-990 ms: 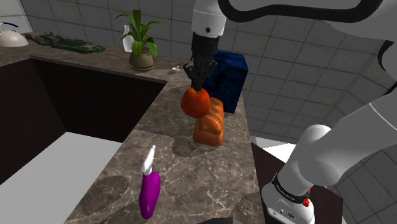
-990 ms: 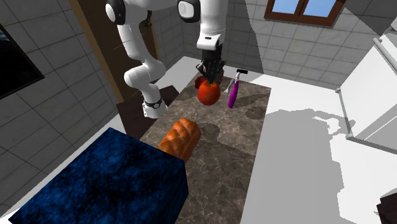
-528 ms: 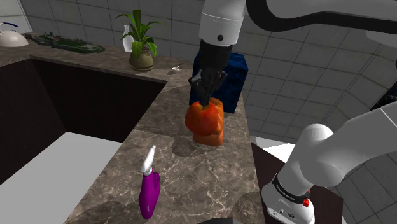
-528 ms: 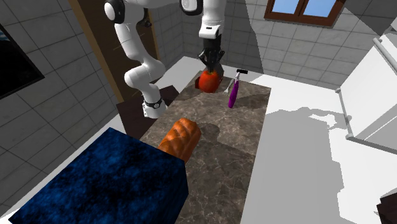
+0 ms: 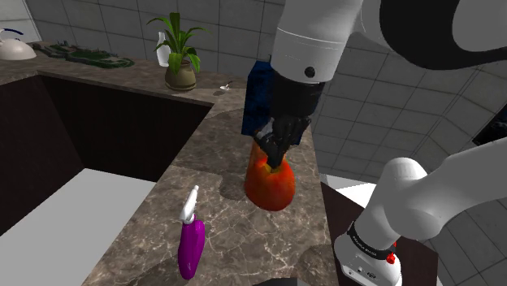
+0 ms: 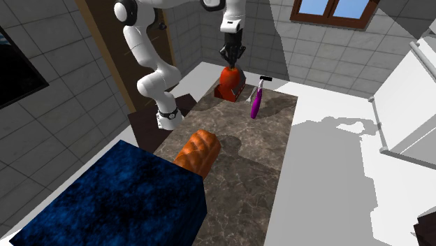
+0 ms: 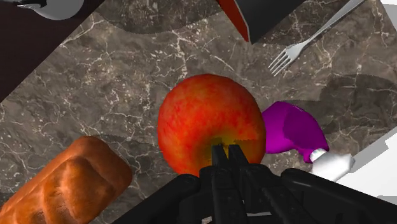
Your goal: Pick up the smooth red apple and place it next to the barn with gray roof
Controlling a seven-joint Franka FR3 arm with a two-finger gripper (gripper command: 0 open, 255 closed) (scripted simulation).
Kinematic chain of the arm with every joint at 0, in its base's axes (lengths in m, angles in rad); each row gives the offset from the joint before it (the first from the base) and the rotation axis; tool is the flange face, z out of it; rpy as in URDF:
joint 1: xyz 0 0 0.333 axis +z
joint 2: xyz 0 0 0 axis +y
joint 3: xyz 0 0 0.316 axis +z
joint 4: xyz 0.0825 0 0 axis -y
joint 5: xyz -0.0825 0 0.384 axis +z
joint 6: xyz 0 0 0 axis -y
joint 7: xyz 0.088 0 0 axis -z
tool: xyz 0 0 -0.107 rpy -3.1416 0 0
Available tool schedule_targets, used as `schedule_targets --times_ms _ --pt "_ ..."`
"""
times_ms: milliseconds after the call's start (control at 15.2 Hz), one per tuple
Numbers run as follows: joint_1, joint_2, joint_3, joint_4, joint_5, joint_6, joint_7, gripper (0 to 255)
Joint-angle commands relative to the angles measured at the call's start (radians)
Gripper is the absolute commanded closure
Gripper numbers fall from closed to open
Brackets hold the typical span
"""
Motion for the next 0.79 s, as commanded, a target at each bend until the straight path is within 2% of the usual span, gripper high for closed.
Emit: schedule_targets --times_ms 0,198,726 --pt "0.016 -0.014 0.032 0.006 0.022 -0.014 0.045 255" --pt "0.04 -0.03 0.09 0.02 0.058 -0.027 0.12 255" --pt "0.052 -0.054 0.109 -0.102 0.079 0.072 0.112 255"
